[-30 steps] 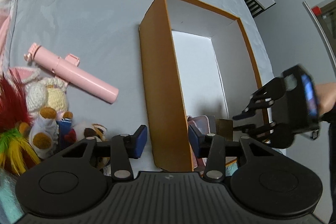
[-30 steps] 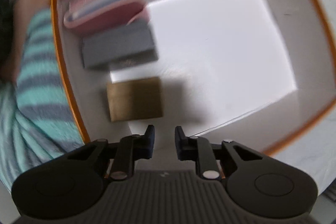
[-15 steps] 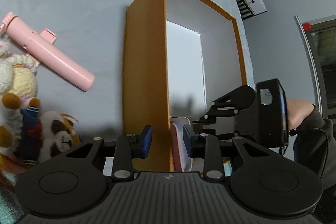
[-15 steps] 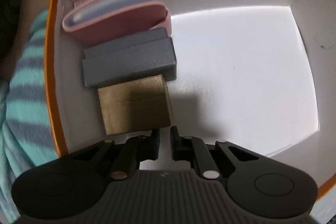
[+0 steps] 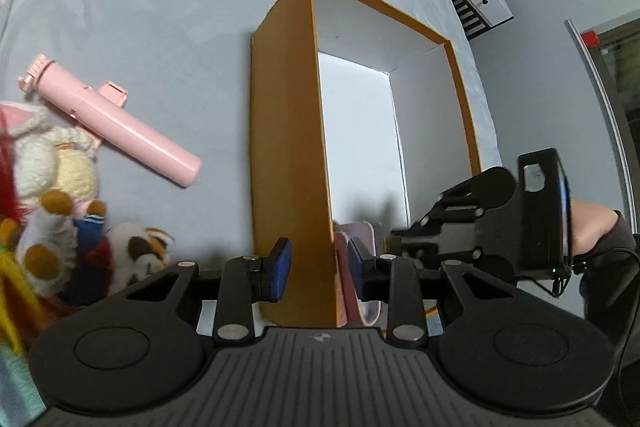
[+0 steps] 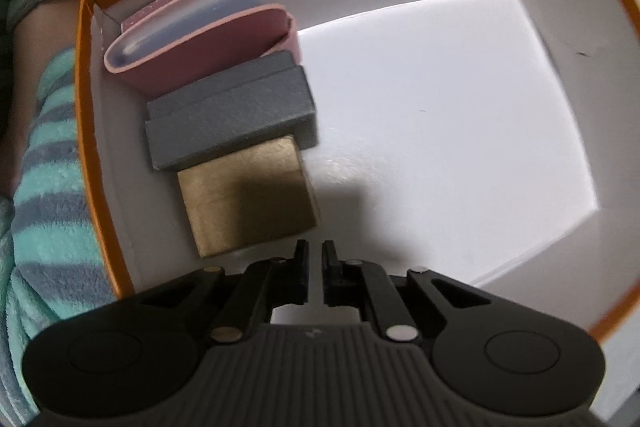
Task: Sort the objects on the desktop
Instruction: 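Withdraw both grippers from the orange box back toward the pile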
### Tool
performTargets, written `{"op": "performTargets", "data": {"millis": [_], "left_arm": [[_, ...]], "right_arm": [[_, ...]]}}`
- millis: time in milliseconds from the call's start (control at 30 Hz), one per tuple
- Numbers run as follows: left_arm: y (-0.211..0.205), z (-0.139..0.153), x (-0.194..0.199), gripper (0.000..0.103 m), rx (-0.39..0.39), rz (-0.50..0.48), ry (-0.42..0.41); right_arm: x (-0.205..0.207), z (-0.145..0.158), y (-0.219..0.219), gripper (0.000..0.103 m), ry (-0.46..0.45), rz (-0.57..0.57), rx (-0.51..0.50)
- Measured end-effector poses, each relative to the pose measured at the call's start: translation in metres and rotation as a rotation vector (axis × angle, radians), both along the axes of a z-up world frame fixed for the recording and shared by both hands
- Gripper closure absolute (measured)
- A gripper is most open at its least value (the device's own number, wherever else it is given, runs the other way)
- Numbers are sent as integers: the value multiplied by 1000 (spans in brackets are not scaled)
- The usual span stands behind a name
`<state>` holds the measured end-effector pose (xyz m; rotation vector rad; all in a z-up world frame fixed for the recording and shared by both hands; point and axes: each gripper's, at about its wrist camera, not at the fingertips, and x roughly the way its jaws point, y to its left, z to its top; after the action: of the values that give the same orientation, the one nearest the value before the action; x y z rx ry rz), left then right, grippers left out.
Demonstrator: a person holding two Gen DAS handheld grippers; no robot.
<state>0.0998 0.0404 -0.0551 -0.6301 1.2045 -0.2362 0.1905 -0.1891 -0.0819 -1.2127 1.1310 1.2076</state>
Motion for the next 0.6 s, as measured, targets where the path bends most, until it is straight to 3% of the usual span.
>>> {"op": "performTargets", "data": {"millis": [233, 400, 467, 600], "left_arm": [[5, 12, -22, 68, 80, -12, -31], [30, 23, -42, 68, 128, 22, -49], [44, 32, -53, 68, 164, 52, -70], [75, 50, -72, 68, 243, 133, -110]], "right_arm": [[-10, 24, -19, 85, -216, -169, 66], [-37, 55, -24, 82, -371, -274, 225], [-40, 72, -22, 74, -414, -313, 312], [-48, 115, 0, 72, -424, -413, 482]]}}
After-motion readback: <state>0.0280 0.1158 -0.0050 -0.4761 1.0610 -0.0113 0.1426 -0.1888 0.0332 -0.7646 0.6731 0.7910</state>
